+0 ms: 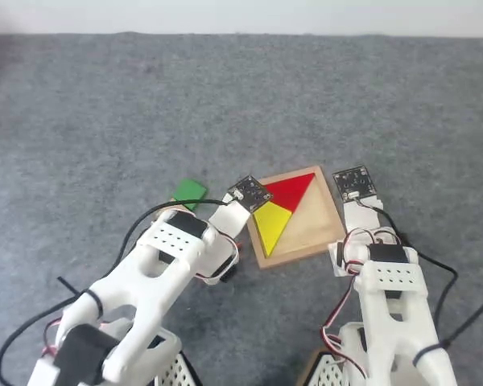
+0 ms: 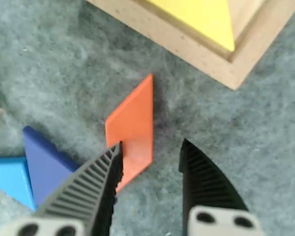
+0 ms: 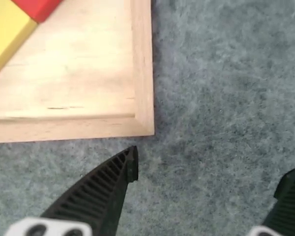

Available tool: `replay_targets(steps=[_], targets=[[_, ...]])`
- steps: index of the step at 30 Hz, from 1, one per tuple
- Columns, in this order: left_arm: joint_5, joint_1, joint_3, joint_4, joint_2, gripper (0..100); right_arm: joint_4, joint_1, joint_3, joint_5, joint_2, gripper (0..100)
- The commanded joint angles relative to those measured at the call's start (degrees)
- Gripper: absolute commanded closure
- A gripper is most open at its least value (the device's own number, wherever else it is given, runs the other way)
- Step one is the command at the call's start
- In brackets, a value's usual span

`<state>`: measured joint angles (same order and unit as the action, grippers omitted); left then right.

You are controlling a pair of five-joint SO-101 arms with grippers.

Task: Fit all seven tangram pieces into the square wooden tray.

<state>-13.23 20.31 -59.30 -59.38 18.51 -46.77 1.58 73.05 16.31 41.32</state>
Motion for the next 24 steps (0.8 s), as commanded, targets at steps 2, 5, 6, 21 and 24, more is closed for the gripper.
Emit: replay_targets(steps=[2,5,6,21,24], targets=[[0.0,-2.64,1.01,0.35,1.41,81,0.31,0.13,-0.35,-0.53,1.45,56.4],[-2.37,-6.68,2.59,0.26,0.97,81,0.4,0.13,-0.35,-0.53,1.36,56.4],[-2.81,-7.47,2.68,0.35,0.88,81,0.4,0.13,-0.35,-0.53,1.36,56.4],[-3.16,-7.56,9.54,1.58,-13.19,83,0.4,0.13,-0.35,-0.53,1.45,56.4],[-4.75,-6.86,12.0,0.0,-16.09,89,0.31,0.13,-0.35,-0.53,1.45,56.4]])
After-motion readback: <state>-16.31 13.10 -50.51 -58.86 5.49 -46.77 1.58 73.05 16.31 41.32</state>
